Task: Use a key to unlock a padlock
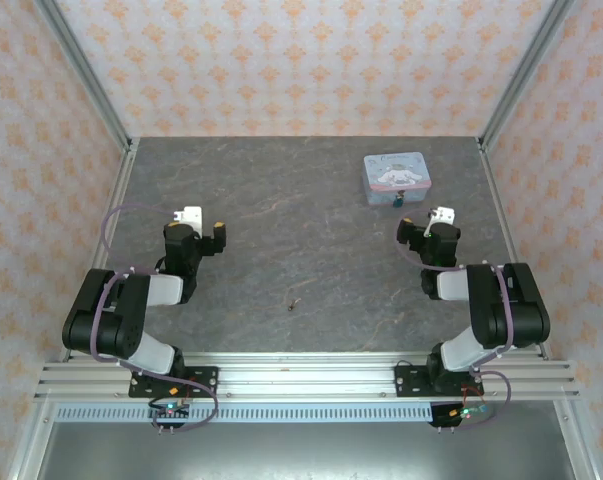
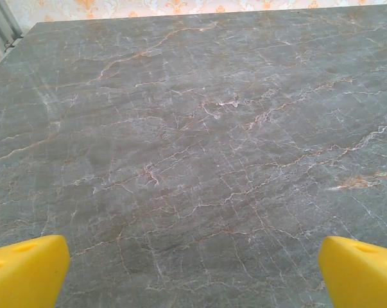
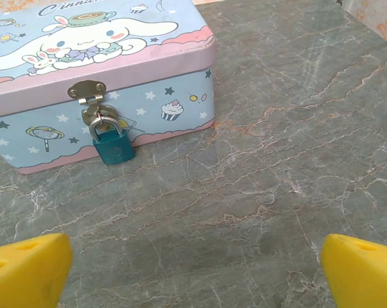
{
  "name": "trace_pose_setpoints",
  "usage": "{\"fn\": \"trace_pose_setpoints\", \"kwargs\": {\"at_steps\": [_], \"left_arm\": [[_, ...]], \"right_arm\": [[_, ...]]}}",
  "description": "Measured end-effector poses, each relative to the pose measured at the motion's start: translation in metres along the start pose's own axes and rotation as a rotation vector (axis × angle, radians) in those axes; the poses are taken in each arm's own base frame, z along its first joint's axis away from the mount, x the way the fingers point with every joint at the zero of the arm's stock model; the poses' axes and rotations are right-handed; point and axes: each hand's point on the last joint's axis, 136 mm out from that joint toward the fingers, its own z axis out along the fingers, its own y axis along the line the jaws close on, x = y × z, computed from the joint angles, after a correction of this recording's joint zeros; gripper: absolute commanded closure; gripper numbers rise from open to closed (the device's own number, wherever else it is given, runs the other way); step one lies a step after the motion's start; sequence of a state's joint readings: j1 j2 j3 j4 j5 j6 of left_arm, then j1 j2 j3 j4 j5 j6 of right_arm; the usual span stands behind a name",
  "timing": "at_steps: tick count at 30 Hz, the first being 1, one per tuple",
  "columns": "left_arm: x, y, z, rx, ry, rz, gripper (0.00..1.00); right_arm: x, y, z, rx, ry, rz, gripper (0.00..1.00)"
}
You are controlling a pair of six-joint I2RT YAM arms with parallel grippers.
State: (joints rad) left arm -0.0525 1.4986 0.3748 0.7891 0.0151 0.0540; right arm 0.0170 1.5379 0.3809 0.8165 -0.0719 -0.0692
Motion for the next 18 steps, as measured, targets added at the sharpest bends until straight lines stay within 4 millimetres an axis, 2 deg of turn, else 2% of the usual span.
{"fn": "trace_pose_setpoints", "kwargs": {"at_steps": [18], "left_arm": [[-0.0004,0.0001,0.0002,0.0,-0.001,-0.001,0.0]], "right_arm": [[-0.0022,-0.004,0.0014,0.025,0.0,0.009,0.01]]}}
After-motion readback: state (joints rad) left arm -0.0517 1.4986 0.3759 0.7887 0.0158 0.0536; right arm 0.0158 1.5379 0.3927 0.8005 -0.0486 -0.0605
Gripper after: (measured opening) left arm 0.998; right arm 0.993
